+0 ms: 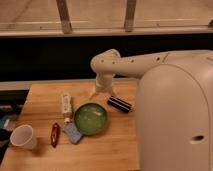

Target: Place the pepper on the white sponge

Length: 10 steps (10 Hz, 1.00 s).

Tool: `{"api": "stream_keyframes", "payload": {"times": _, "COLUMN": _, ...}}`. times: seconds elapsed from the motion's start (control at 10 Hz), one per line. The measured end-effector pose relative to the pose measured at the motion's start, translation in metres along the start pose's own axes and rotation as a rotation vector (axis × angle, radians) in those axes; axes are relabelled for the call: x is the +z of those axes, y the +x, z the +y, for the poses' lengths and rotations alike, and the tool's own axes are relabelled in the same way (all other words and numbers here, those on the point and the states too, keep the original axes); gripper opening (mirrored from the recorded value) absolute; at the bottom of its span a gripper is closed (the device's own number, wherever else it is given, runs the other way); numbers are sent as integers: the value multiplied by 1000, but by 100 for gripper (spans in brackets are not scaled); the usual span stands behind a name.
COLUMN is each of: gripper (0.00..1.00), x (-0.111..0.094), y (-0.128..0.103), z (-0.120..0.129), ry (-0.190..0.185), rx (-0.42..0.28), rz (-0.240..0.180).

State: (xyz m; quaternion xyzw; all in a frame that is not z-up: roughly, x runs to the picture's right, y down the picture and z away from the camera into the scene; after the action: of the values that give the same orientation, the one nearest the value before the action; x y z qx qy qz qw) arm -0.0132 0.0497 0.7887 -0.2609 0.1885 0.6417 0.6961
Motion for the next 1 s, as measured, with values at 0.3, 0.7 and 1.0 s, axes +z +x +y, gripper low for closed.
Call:
{"api": "stream_keyframes", "payload": {"times": 0.3, "gripper": 78, "x": 0, "y": 0, "z": 1, "ry": 2, "rx": 0, "rz": -2}}
{"api": "stream_keyframes", "payload": {"times": 0.7, "gripper": 78, "x": 0, "y": 13, "z": 54, "ry": -25, "rx": -106, "rz": -5}}
{"api": "stream_keyframes", "payload": {"times": 1.0, "gripper": 78, "x": 8, "y": 23, "z": 137, "ry": -112, "rx": -188, "rz": 4}}
